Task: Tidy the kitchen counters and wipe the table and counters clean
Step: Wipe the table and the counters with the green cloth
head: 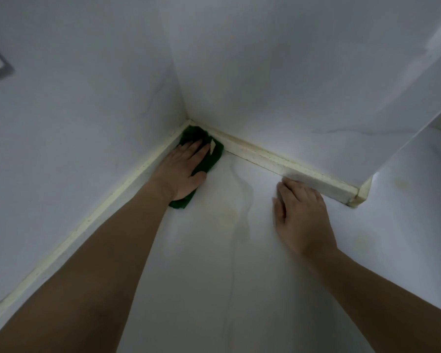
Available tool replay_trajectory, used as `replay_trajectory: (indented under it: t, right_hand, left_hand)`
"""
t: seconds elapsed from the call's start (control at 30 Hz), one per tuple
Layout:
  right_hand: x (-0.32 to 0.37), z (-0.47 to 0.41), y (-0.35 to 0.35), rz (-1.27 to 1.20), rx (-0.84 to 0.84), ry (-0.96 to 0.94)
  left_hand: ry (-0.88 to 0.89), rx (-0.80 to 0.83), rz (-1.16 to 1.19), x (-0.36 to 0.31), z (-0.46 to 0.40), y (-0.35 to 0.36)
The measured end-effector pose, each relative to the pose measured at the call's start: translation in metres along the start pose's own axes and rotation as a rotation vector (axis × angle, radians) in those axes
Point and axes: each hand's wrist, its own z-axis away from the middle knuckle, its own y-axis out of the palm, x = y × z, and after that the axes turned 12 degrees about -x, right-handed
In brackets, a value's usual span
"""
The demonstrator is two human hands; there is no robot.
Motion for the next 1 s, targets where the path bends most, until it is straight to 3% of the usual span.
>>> replay_trajectory:
  t: [0.4, 0.77, 1.0]
  right_hand:
    - [-0.004, -0.001, 0.003, -0.013, 0.033, 0.033]
    - [0.000, -0.001, -0.003, -0.013, 0.052, 0.043]
    - [0.001, -0.001, -0.001, 0.000, 0.051, 0.036]
  left_hand:
    - [0.022, -0.001, 0.011, -0.005, 0.004, 0.005]
    - [0.114, 0.015, 0.048, -0.026, 0.102, -0.001]
    - [0.107, 0.005, 0.047, -0.028, 0.088, -0.002]
